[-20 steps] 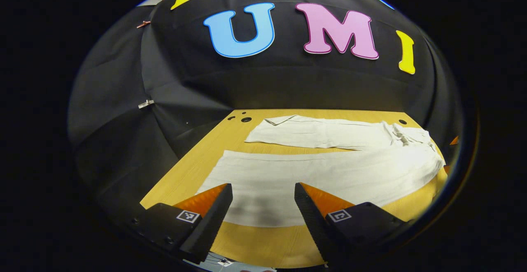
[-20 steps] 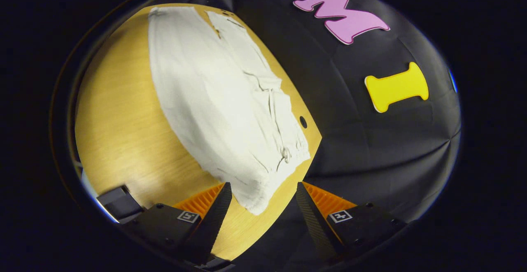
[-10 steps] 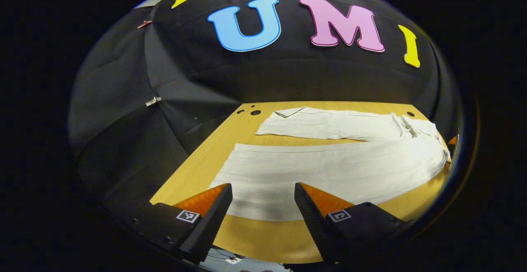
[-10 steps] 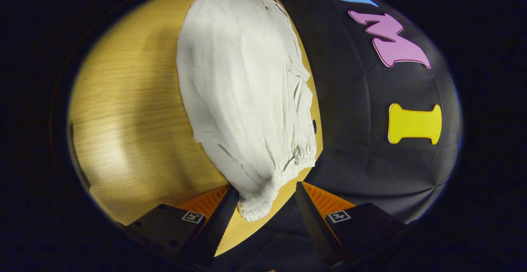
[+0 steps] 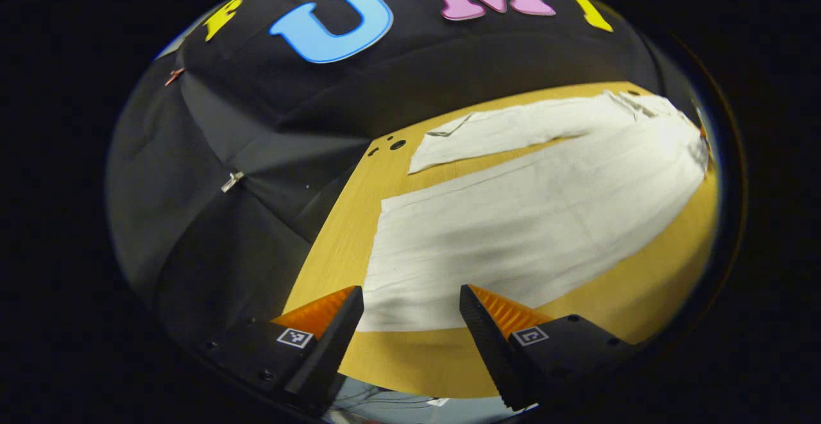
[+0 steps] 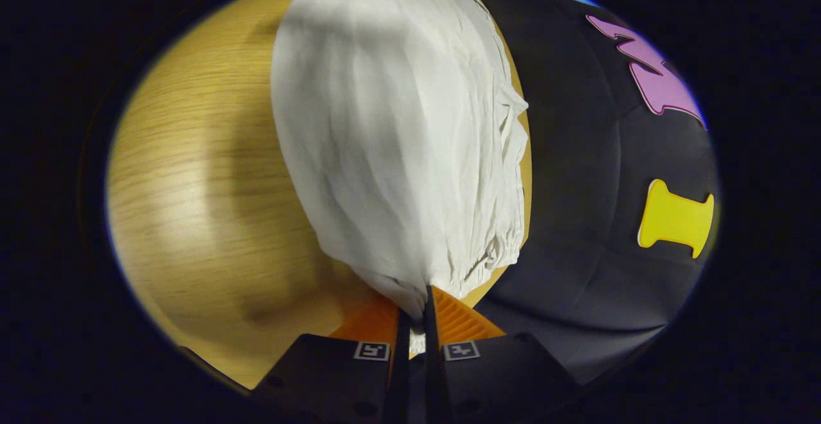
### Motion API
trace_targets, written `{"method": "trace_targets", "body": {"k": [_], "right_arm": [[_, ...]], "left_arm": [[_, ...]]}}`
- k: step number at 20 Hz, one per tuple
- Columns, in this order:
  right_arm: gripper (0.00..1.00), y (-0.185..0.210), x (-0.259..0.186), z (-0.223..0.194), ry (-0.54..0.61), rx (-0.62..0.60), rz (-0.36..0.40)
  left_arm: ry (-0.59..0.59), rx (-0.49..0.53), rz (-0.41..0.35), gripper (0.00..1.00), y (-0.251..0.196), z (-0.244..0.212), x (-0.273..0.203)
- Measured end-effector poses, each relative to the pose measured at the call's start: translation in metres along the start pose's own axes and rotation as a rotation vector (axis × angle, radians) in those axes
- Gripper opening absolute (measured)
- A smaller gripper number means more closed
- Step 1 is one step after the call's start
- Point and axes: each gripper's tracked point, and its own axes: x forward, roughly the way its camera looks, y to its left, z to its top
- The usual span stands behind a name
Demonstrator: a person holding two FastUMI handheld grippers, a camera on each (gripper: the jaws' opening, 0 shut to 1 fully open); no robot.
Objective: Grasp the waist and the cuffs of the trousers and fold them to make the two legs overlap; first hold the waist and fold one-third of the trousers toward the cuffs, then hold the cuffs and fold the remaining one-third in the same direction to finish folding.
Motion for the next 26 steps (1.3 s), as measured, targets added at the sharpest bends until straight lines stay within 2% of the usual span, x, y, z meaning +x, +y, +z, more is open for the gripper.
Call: {"method": "trace_targets", "body": {"k": [3, 5, 10, 13, 15, 19, 21, 23, 24, 26], "right_arm": [[0.10, 0.002, 0.001, 0.001, 0.011, 0.038, 0.062], [0.10, 0.003, -0.003, 0.003, 0.014, 0.050, 0.123], [0.05, 0.006, -0.003, 0.007, 0.013, 0.054, 0.260], [0.05, 0.007, -0.004, 0.009, 0.005, 0.037, 0.254], [0.05, 0.007, -0.004, 0.008, 0.000, 0.024, 0.246], [0.05, 0.007, -0.003, 0.008, -0.004, 0.037, 0.255], [0.05, 0.008, -0.004, 0.009, -0.011, 0.014, 0.249], [0.05, 0.008, -0.004, 0.008, -0.008, 0.000, 0.245], [0.05, 0.008, -0.004, 0.008, -0.006, -0.004, 0.243], [0.05, 0.008, -0.004, 0.008, -0.007, -0.012, 0.239]], "left_arm": [[0.028, 0.146, -0.020, 0.96, 0.008, -0.017, 0.017], [0.046, 0.256, -0.024, 0.96, 0.011, -0.027, 0.020], [0.076, 0.547, -0.120, 0.96, 0.027, -0.062, 0.034], [0.094, 0.682, -0.148, 0.96, 0.048, -0.082, 0.037], [0.107, 0.719, -0.148, 0.96, 0.055, -0.090, 0.042], [0.051, 0.828, -0.161, 0.92, 0.055, -0.077, 0.063], [0.023, 0.894, -0.235, 0.90, 0.049, -0.069, 0.075], [0.052, 0.936, -0.334, 0.82, 0.044, -0.067, 0.084], [0.075, 0.956, -0.377, 0.71, 0.043, -0.066, 0.087], [0.137, 0.977, -0.461, 0.64, 0.039, -0.066, 0.090]]}}
